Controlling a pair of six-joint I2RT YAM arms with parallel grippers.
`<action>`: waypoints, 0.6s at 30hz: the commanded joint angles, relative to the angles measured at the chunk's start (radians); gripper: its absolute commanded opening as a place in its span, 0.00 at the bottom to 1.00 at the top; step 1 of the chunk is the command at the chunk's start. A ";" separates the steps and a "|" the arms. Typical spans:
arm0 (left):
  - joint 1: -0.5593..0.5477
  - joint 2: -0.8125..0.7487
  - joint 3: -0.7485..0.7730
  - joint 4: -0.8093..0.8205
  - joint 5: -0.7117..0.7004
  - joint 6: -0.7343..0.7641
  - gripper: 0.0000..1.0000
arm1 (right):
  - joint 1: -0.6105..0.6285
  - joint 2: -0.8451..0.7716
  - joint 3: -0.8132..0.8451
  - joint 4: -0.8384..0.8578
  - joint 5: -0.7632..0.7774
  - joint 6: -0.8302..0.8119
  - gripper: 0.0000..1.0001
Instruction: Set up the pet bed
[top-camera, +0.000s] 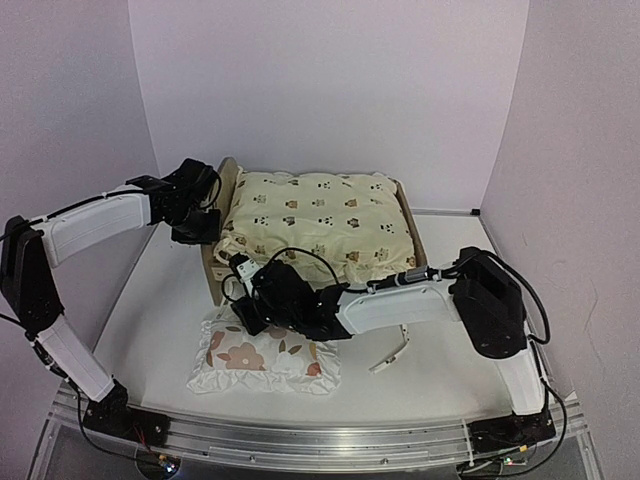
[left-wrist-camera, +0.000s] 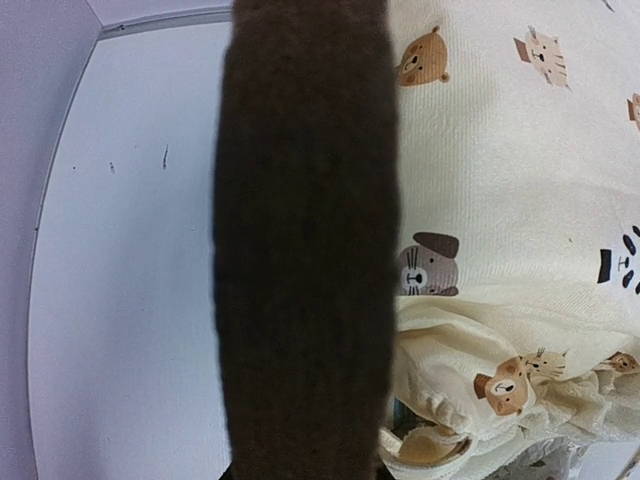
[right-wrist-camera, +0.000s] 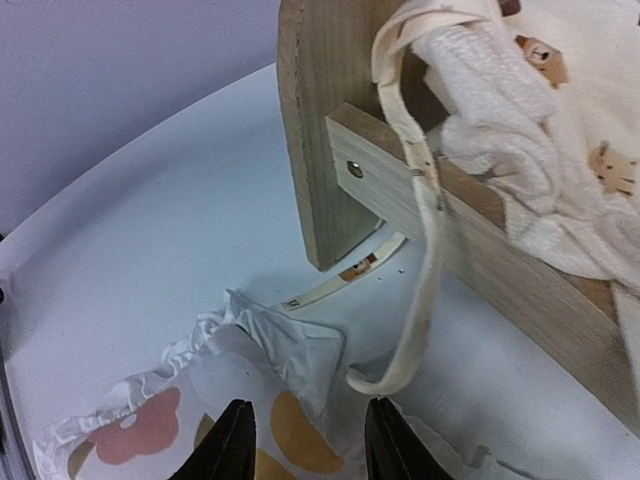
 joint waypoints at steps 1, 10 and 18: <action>0.002 -0.029 0.136 0.064 -0.100 0.005 0.00 | 0.005 0.073 0.145 0.036 -0.054 0.072 0.38; 0.001 -0.040 0.144 0.081 -0.107 0.026 0.00 | 0.004 0.327 0.421 0.021 0.048 0.039 0.36; 0.003 -0.055 0.134 0.096 -0.117 0.045 0.00 | -0.001 0.383 0.410 0.018 0.050 0.060 0.32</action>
